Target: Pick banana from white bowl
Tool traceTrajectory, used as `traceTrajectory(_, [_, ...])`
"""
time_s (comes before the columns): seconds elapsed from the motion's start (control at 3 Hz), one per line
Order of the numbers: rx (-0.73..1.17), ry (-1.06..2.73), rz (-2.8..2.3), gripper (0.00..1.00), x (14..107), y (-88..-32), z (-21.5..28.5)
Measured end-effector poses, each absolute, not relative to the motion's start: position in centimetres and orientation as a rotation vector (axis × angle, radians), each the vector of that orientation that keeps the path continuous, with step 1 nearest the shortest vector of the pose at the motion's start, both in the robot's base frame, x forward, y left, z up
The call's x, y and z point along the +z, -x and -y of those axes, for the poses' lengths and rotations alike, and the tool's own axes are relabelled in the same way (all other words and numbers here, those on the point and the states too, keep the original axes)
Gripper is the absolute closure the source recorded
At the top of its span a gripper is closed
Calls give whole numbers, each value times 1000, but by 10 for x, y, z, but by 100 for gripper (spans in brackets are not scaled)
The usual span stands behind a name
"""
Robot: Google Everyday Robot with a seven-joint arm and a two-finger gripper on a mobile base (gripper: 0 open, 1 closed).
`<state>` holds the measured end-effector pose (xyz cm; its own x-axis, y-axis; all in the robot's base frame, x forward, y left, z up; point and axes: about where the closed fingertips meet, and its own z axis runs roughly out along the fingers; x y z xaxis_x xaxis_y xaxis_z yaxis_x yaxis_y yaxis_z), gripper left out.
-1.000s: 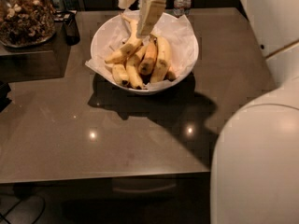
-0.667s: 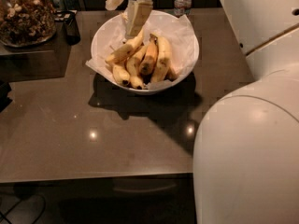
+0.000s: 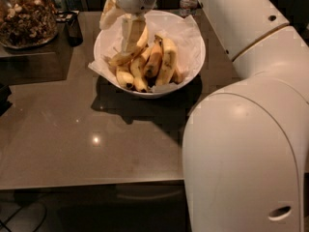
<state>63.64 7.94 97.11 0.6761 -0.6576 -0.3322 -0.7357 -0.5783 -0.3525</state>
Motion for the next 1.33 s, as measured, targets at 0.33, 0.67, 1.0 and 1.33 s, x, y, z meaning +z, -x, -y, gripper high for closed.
traceTrajectory(0.33, [284,2460,-1112,40,945,-632,-76])
traceTrajectory(0.67, [308,2487,-1133,40,928,-631,-75])
traceTrajectory(1.0, [256,2497,-1121,38,934,-640,-80])
traceTrajectory(1.33, [198,2497,-1131,39,941,-653,-78])
